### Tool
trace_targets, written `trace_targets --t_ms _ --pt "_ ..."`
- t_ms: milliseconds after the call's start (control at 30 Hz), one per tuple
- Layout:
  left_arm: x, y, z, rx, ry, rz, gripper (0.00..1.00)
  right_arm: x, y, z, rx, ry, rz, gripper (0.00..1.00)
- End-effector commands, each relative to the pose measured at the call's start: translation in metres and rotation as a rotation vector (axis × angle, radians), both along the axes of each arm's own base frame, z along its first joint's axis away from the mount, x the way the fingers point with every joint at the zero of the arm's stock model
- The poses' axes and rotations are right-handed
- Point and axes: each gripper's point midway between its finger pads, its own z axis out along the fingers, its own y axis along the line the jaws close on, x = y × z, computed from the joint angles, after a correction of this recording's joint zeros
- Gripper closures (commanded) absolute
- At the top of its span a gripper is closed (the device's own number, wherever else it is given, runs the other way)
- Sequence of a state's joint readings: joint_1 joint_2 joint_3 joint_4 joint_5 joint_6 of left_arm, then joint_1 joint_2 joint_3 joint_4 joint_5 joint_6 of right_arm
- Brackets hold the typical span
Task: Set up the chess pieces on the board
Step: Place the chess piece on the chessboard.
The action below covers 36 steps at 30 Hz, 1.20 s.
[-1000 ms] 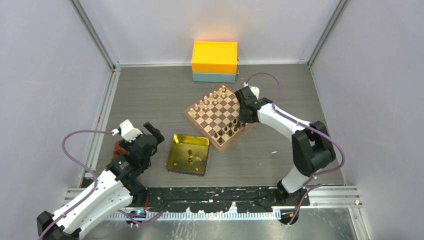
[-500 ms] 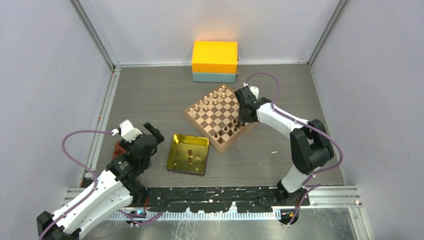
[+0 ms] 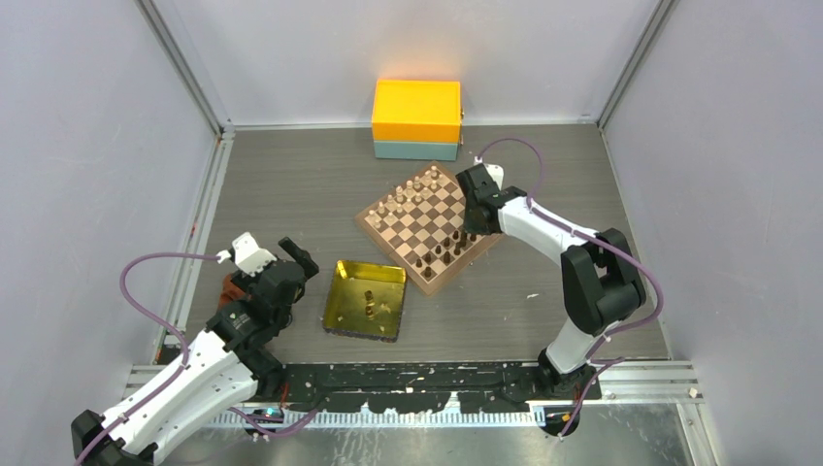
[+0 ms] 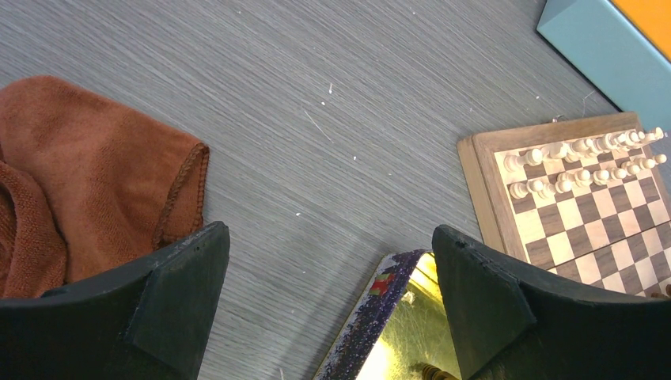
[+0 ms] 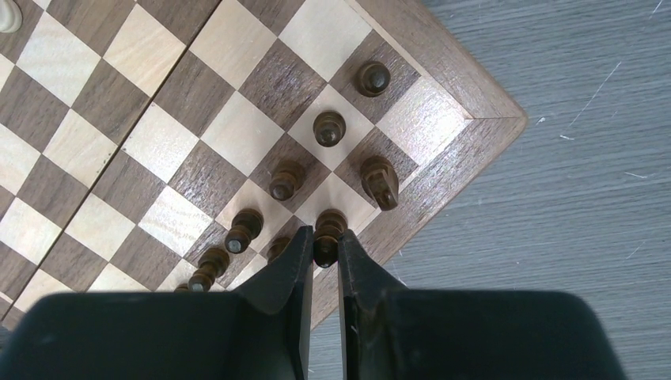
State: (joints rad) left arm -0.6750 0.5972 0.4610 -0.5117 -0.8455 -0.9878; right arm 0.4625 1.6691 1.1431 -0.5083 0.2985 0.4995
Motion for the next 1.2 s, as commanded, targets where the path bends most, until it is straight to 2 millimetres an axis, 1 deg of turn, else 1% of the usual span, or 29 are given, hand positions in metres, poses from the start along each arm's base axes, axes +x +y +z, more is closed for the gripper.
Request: trace_targets --t_ms 0,433,500,667,833,1167 --pt "0.005 0.001 0.011 -0.018 -0.052 0.026 0.00 0.018 0.002 0.014 0.004 -0.059 -0.011 0.99" --pt "0.005 0.001 0.010 -0.019 -0.052 0.026 0.00 0.019 0.000 0.012 0.005 -0.053 -0.014 0.99" --pt "0.005 0.001 0.010 -0.019 -0.053 0.028 0.00 0.019 0.001 0.012 0.008 -0.052 -0.011 0.96" --pt "0.005 0.001 0.009 -0.019 -0.049 0.026 0.00 0.018 0.002 0.011 0.012 -0.045 -0.006 0.83" --pt "0.005 0.001 0.009 -0.020 -0.050 0.027 0.00 0.018 0.002 0.013 0.016 -0.048 0.000 0.75" --pt "0.005 0.000 0.008 -0.024 -0.047 0.025 0.00 0.020 0.002 0.028 0.023 -0.082 0.004 0.71"
